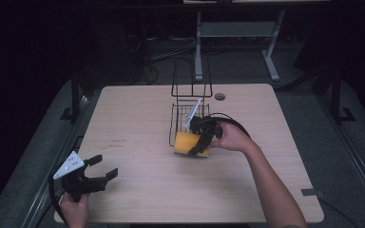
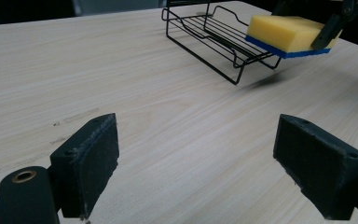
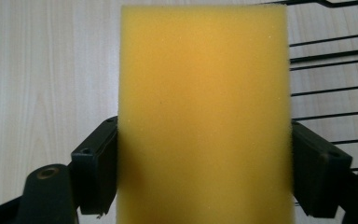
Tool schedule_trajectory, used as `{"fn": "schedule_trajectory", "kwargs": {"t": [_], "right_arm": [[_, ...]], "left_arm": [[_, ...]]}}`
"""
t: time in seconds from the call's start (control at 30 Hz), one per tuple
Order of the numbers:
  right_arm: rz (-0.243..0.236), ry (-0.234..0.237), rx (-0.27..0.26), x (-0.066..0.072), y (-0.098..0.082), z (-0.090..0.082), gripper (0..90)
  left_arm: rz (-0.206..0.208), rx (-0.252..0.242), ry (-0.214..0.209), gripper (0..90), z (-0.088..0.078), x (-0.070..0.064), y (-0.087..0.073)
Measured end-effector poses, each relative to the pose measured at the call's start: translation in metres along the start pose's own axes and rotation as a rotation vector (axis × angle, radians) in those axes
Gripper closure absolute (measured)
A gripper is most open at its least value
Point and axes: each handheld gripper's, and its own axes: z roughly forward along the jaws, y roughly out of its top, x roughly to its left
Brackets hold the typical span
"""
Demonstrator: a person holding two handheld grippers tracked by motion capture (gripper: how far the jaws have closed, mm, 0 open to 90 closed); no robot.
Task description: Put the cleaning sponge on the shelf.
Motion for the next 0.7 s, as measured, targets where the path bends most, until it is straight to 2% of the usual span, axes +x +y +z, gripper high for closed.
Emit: {"fn": "schedule_trajectory", "kwargs": {"t": [0.1,0.23,0.37,0.53,0.63,0.7], "right_arm": [[0.009,-0.013,0.017,-0.004,0.000,0.001,21.5],[0.012,-0.008,0.025,-0.008,0.004,0.000,21.5],[0.020,0.010,0.003,-0.014,0.004,0.001,21.5],[0.036,0.004,0.027,-0.020,0.005,0.003,21.5],[0.030,0.006,0.045,-0.024,0.010,0.003,21.5],[0.034,0.019,0.028,-0.027,0.012,0.002,21.5]], "left_arm": [[0.001,-0.001,0.001,13.4,0.000,0.001,0.000],[-0.001,-0.002,0.001,13.4,0.000,0.001,-0.001],[-0.006,-0.004,0.002,13.4,-0.001,0.001,-0.001],[-0.007,-0.003,0.002,13.4,0.000,0.002,-0.001],[-0.008,-0.004,0.000,13.4,-0.001,0.002,-0.001],[-0.007,-0.004,0.002,13.4,-0.001,0.002,-0.001]]}}
